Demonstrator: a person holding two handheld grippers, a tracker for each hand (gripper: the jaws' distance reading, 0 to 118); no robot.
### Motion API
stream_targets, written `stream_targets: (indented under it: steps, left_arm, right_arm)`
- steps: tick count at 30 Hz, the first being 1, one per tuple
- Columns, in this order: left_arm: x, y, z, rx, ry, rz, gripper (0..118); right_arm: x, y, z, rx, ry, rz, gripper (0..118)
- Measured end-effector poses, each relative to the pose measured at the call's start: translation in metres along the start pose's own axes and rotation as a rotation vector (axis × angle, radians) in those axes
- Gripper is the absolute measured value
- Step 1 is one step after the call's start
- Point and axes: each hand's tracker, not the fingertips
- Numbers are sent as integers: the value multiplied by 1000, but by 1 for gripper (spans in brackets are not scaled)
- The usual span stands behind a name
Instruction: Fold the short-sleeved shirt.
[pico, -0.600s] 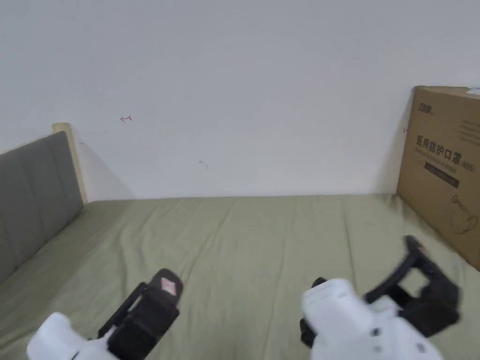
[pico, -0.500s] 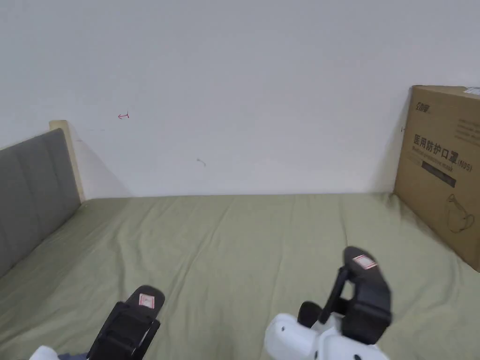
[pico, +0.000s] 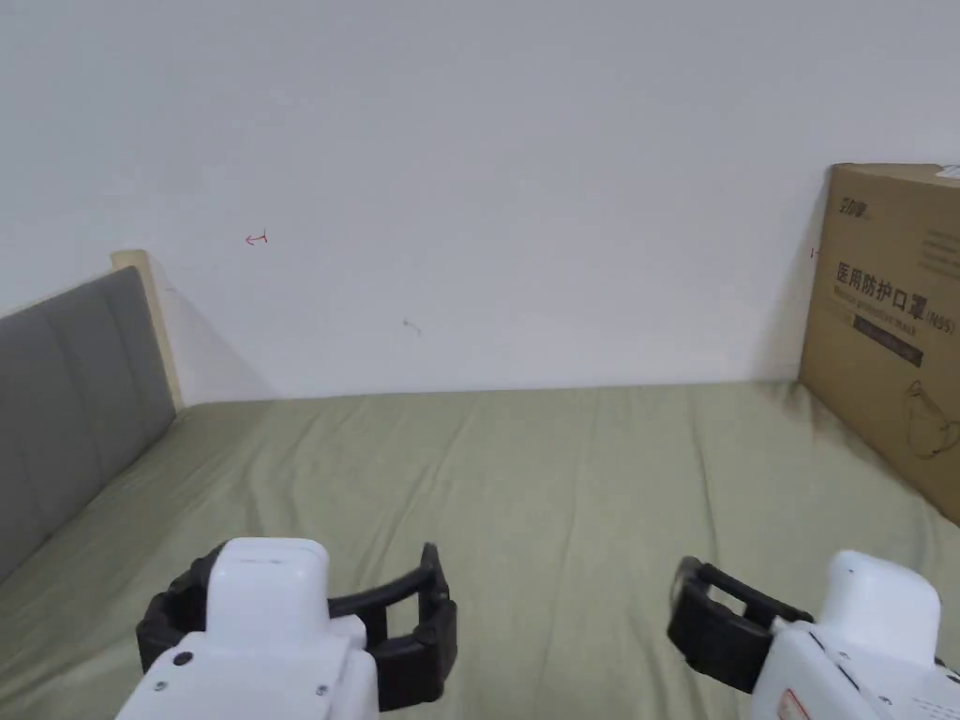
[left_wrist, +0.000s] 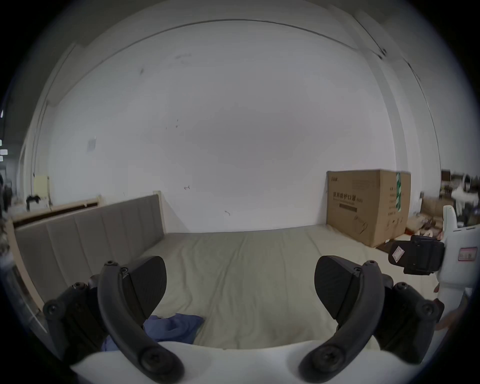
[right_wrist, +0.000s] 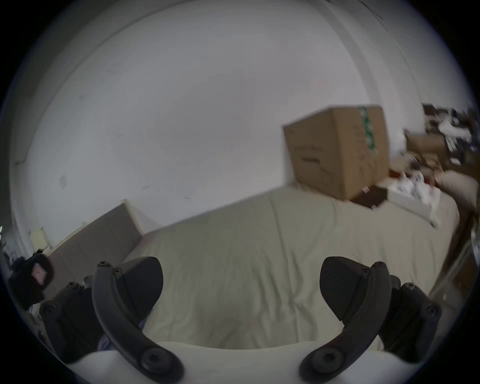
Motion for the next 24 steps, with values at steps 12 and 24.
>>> stream_targets:
  steps: [12, 24]
  left_arm:
    - [-11, 2, 4, -16, 16, 175, 115]
    - [-11, 0, 14, 15, 18, 103, 0]
  right_arm:
    - [-28, 0, 48, 234, 2, 286, 118]
    - [-16, 3, 50, 294, -72, 311, 7]
